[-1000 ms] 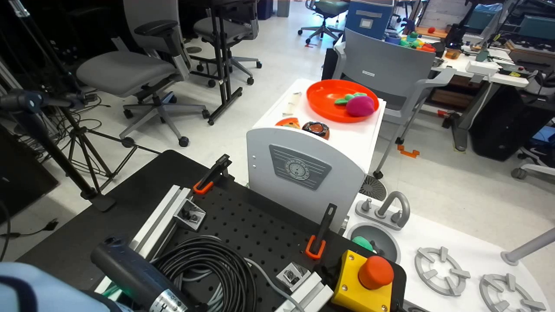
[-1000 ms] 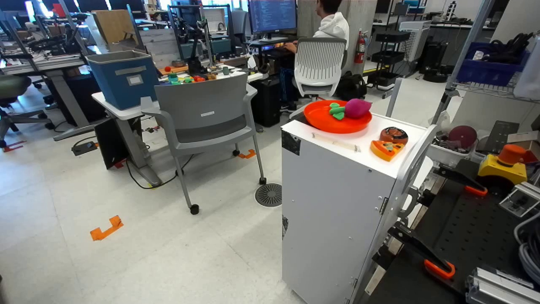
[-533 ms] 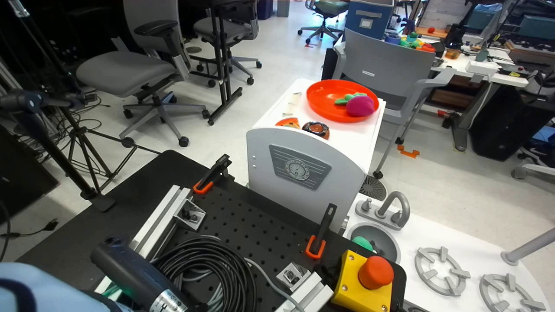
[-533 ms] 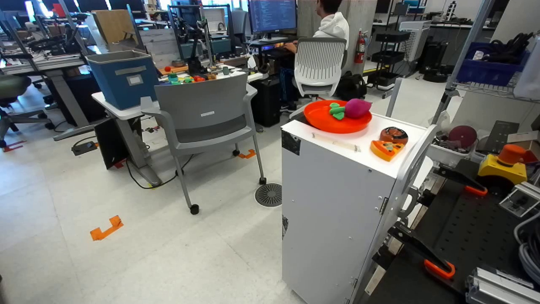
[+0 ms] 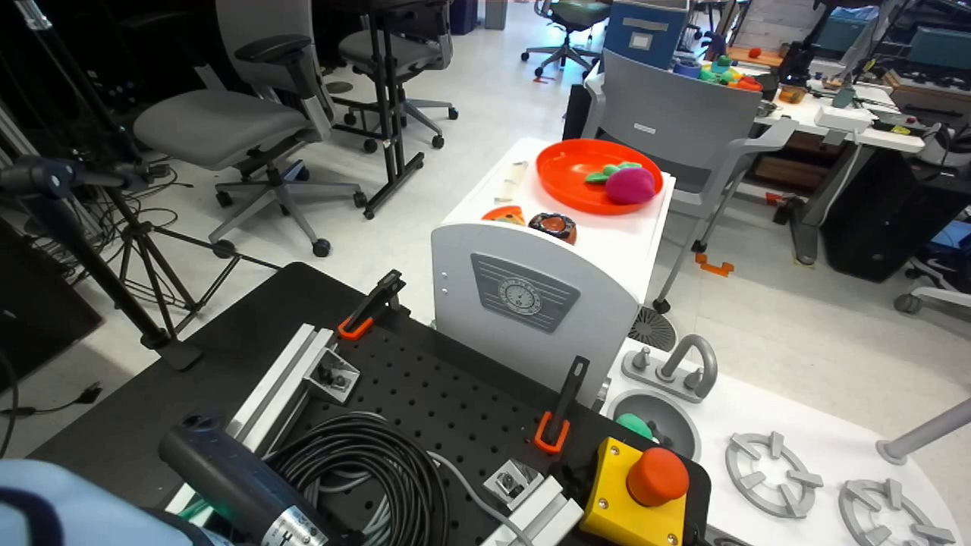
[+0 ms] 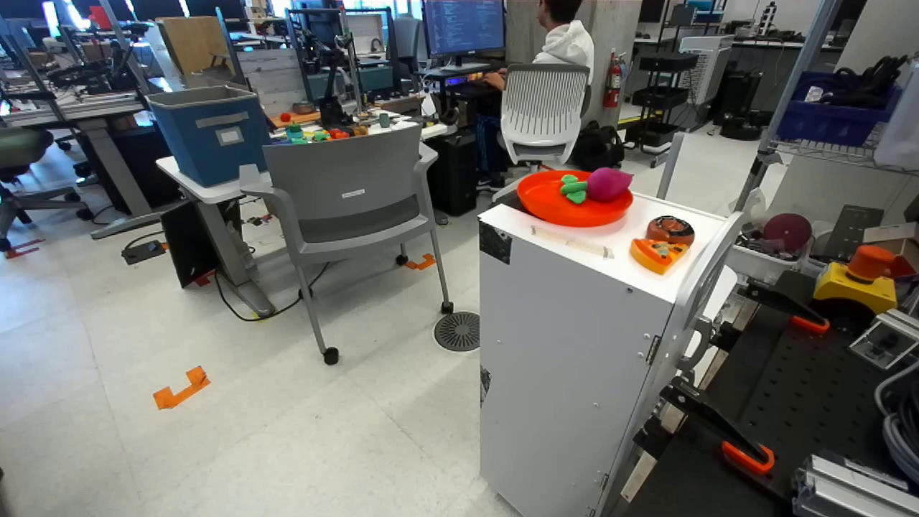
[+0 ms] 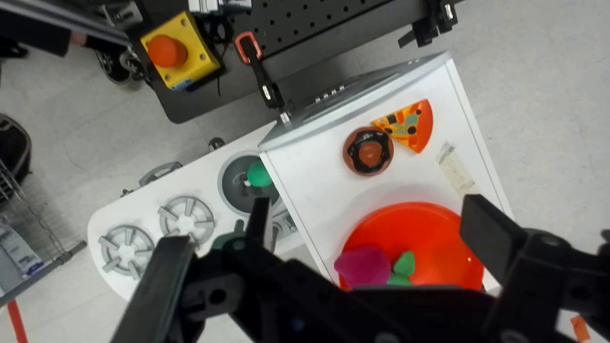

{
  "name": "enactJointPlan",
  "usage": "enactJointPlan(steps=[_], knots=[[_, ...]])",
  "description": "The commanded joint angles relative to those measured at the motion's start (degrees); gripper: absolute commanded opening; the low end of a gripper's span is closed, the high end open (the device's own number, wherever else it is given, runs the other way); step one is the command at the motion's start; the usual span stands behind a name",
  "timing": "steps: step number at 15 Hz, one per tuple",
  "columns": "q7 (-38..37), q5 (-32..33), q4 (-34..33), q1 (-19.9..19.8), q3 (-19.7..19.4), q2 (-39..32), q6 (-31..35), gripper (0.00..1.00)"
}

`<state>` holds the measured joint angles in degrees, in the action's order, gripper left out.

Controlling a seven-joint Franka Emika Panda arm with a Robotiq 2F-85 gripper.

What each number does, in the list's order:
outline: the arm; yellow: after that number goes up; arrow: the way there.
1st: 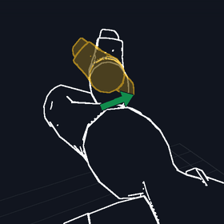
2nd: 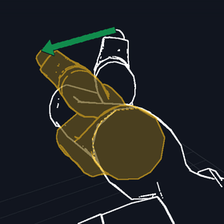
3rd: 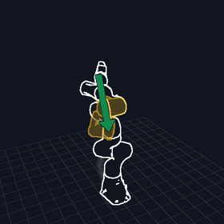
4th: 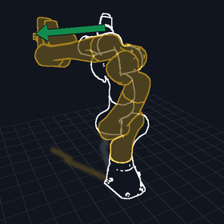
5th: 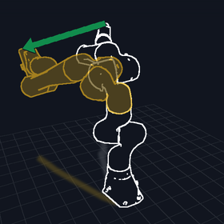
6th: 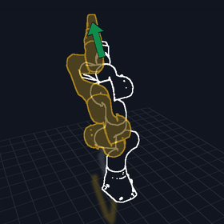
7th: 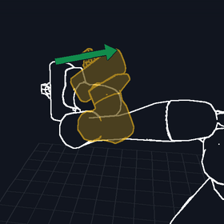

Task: Remove the tulip plush toy from the orange plate

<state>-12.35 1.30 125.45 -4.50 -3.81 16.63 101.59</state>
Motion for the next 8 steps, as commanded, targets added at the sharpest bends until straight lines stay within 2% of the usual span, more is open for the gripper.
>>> enactJointPlan(steps=[1, 8], knots=[[-0.69, -0.09, -0.23, -0.39, 0.57, -0.06, -1.27, 1.0], [-1.58, -0.09, -0.59, -0.37, 0.78, -0.4, -1.79, 1.0]])
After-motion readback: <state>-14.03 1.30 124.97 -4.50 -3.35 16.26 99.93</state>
